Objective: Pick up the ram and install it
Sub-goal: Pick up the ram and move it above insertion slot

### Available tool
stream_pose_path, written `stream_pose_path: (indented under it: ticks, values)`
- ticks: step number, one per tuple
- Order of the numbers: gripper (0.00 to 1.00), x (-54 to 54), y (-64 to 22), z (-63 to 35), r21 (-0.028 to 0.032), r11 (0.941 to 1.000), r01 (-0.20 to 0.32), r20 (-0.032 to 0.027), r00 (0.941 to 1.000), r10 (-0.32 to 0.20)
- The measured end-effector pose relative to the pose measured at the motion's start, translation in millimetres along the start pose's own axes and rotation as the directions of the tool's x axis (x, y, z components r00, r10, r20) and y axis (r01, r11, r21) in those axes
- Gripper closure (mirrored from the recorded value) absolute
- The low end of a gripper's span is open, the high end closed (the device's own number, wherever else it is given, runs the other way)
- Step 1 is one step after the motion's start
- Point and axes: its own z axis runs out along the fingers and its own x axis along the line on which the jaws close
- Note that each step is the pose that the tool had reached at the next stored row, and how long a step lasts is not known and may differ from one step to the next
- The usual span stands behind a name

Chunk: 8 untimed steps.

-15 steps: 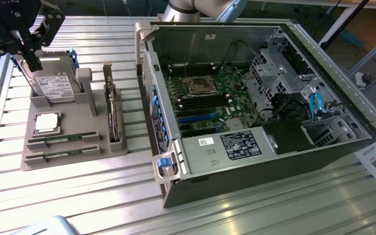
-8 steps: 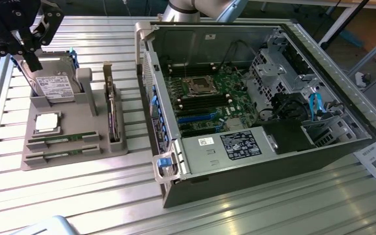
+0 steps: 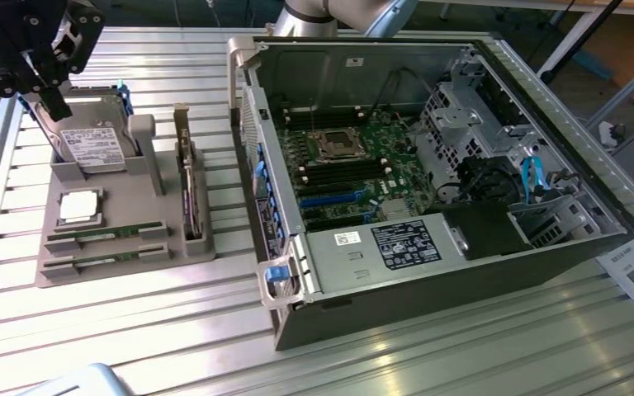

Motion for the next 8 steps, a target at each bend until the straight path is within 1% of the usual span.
stream_pose_path:
  ticks: [2, 4, 6, 8]
  values:
    - [0.90, -0.2, -0.1, -0.1, -0.0012, 0.9990, 0.045, -0.0024, 0.9990, -0.045]
    - [0.90, -0.3, -0.2, -0.1, -0.0022, 0.9971, 0.077, -0.0041, 0.9971, -0.077]
    - [0.90, -0.4, -0.2, 0.0, -0.0030, 0.9945, 0.104, -0.0054, 0.9945, -0.104]
    - [0.90, -0.5, -0.3, 0.0, -0.0041, 0.9907, 0.136, -0.0070, 0.9907, -0.136]
